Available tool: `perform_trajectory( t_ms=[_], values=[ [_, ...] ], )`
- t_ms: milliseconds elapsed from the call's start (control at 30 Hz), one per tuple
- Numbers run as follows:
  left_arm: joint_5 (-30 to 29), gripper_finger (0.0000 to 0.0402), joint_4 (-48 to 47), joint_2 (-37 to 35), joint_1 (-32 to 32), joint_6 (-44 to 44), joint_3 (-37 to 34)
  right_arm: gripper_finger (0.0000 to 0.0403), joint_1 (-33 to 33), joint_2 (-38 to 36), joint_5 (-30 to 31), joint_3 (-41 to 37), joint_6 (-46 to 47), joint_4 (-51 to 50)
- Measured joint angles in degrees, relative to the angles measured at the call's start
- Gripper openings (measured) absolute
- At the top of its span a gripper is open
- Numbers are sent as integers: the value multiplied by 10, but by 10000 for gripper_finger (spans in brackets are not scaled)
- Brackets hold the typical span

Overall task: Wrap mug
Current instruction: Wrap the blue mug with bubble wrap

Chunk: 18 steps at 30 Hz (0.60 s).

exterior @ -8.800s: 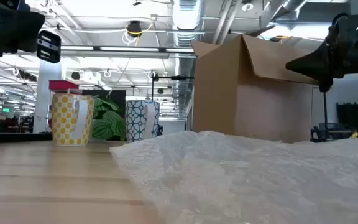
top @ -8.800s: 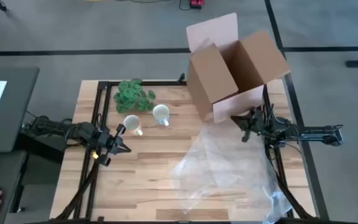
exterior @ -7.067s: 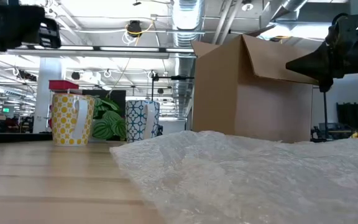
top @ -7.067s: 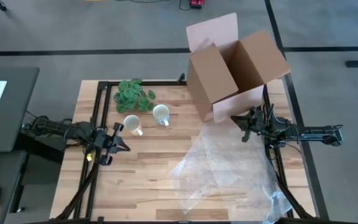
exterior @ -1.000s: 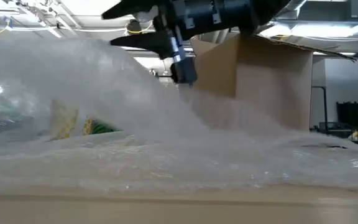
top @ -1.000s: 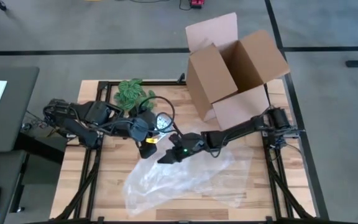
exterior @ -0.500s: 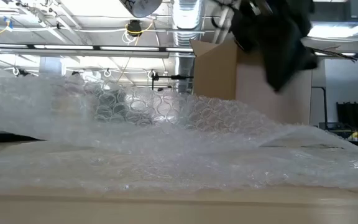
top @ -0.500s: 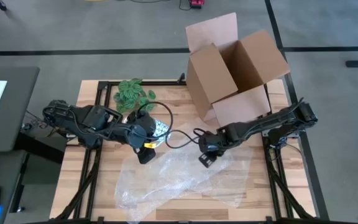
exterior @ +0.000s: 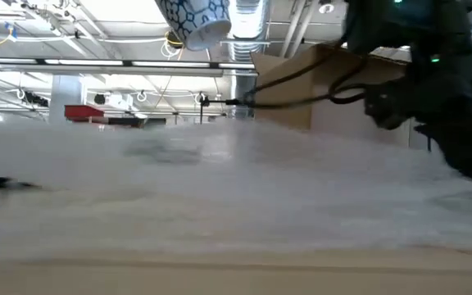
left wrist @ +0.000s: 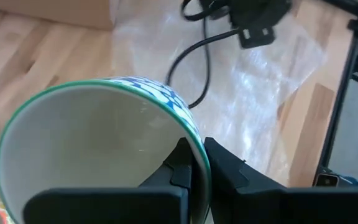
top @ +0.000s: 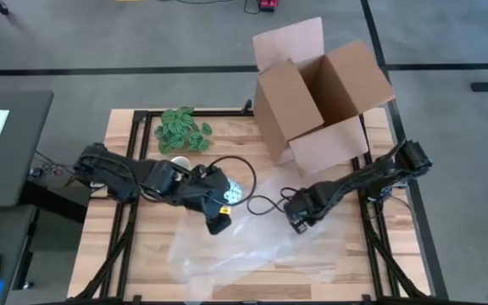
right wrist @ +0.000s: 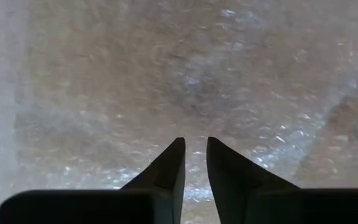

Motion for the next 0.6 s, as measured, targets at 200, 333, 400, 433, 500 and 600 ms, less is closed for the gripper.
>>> perform_trajectory(
  t_ms=[200, 333, 400, 433, 500, 600],
  values=[
    [-1, 4, -5, 9, 0, -22, 0, 31, 66, -24, 1, 0, 129, -53],
    [15, 4, -1, 9, -7, -32, 0, 21, 87, -84, 5, 0, 161, -67],
    [31, 4, 0, 10, -16, -42, 0, 20, 94, -122, 7, 0, 164, -62],
    [41, 4, 1, 12, -22, -48, 0, 20, 96, -140, 8, 0, 158, -56],
    [63, 4, 9, 12, -39, -60, -6, 22, 96, -169, 10, 0, 130, -29],
    [82, 4, 36, 11, -61, -85, -45, 24, 92, -181, 23, -14, 69, 22]
  ],
)
